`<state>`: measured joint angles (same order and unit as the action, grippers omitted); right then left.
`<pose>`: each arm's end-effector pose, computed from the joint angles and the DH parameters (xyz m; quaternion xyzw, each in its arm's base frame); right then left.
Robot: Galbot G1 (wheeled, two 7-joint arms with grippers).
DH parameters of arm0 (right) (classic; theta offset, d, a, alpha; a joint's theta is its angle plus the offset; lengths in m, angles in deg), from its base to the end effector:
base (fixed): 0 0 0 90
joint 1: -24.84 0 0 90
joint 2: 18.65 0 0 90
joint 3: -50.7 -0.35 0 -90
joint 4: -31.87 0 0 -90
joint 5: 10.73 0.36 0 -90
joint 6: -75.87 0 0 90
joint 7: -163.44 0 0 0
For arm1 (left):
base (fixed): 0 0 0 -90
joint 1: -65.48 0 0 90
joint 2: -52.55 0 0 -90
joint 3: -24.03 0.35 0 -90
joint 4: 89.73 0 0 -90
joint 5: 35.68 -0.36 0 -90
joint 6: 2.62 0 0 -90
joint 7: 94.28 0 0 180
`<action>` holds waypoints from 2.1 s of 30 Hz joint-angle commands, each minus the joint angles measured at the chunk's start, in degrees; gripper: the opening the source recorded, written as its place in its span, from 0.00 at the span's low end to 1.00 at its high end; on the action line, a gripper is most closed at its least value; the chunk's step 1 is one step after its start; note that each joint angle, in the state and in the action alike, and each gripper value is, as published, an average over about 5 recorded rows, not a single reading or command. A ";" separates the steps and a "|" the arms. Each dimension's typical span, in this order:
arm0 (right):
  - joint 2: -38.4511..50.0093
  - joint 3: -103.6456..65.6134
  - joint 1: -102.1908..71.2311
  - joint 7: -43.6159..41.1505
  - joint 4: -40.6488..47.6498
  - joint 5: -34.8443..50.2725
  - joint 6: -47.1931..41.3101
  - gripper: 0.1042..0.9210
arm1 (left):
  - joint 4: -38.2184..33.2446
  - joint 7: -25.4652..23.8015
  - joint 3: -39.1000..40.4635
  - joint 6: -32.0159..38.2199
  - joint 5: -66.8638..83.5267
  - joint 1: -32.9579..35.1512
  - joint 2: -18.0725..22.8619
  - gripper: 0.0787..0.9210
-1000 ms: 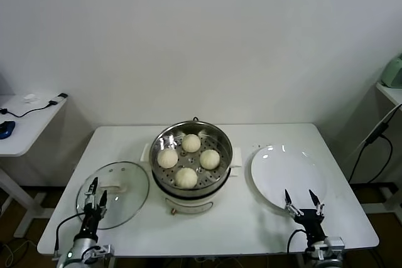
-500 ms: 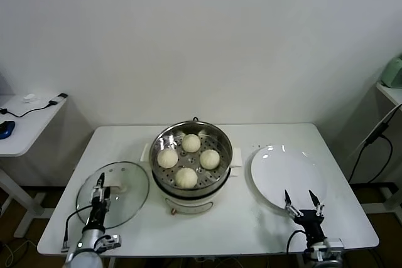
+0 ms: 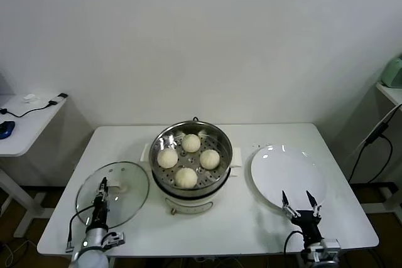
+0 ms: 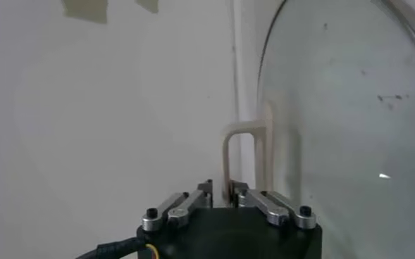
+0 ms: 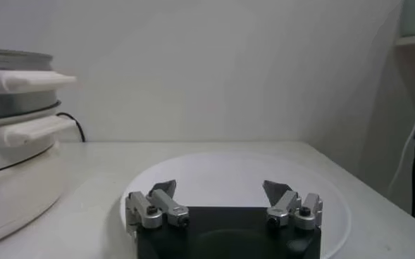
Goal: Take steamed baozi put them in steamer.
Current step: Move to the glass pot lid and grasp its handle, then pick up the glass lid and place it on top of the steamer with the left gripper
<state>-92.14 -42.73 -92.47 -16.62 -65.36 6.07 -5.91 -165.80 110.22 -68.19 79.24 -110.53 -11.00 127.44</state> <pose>0.1855 -0.1071 -0.4177 -0.0097 -0.9952 0.0026 0.0974 0.2417 0.1269 -0.4881 0.0673 -0.6706 -0.7331 0.0914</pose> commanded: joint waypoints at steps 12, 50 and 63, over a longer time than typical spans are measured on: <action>-0.03 -0.22 -0.22 1.07 -2.50 -1.14 -1.64 0.88 | -6.98 -1.33 -1.43 -0.58 1.42 0.48 -0.61 0.07; -0.67 -0.48 -2.47 1.71 -1.35 -4.84 2.99 0.88 | -45.68 -44.25 32.05 -32.16 -7.70 -12.77 -0.24 0.07; -2.06 -1.61 -3.09 2.74 -1.37 -4.65 5.80 0.88 | -36.54 -43.94 39.98 -34.71 -19.52 -13.07 14.03 0.07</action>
<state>-93.56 -43.90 -95.40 -14.35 -66.75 1.45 -1.94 -203.73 67.99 -32.76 46.77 -124.36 -23.17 135.98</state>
